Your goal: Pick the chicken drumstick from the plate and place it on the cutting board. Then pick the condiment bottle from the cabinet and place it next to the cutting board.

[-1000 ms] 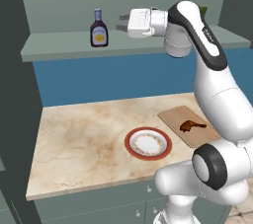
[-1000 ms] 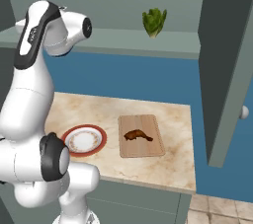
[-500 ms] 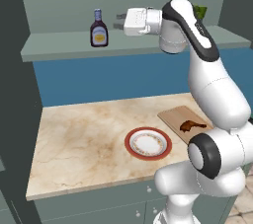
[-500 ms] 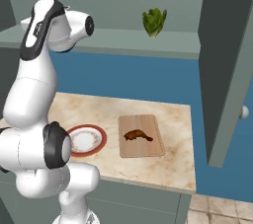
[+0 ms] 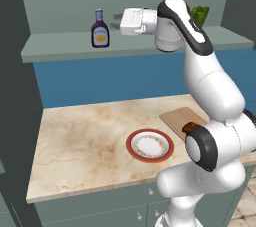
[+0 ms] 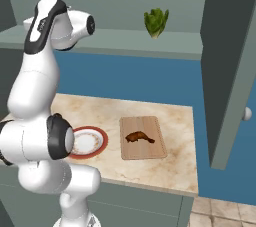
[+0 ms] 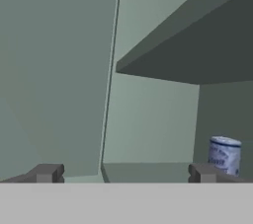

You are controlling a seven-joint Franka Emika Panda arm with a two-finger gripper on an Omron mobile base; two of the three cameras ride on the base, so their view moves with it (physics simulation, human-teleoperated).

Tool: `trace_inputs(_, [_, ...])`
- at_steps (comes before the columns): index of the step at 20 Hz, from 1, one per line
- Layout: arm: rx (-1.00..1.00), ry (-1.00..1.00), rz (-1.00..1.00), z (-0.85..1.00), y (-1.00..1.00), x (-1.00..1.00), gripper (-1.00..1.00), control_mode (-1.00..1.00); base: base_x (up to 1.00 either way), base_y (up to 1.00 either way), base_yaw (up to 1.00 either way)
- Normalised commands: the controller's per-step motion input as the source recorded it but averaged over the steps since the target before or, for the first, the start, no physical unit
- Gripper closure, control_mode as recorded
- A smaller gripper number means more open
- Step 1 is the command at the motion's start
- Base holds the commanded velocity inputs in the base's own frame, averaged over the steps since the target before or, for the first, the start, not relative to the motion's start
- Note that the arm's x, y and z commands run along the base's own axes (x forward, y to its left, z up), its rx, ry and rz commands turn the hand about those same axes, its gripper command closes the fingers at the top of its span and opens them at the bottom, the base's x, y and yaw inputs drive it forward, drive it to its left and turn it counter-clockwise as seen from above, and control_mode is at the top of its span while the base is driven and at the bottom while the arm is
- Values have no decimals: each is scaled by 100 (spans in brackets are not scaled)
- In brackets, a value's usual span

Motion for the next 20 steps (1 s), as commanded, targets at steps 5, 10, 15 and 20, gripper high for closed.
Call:
trace_inputs(5, [0, 0, 0, 0, 10, 21, -100, -100, 0, 0, 0])
trace_inputs(10, [0, 0, 0, 0, 8, 22, -100, -100, 0, 0, 0])
trace_inputs(15, [0, 0, 0, 0, 5, 22, -100, -100, 0, 0, 0])
trace_inputs(20, [0, 0, 0, 0, 1, 23, -100, -100, 0, 0, 0])
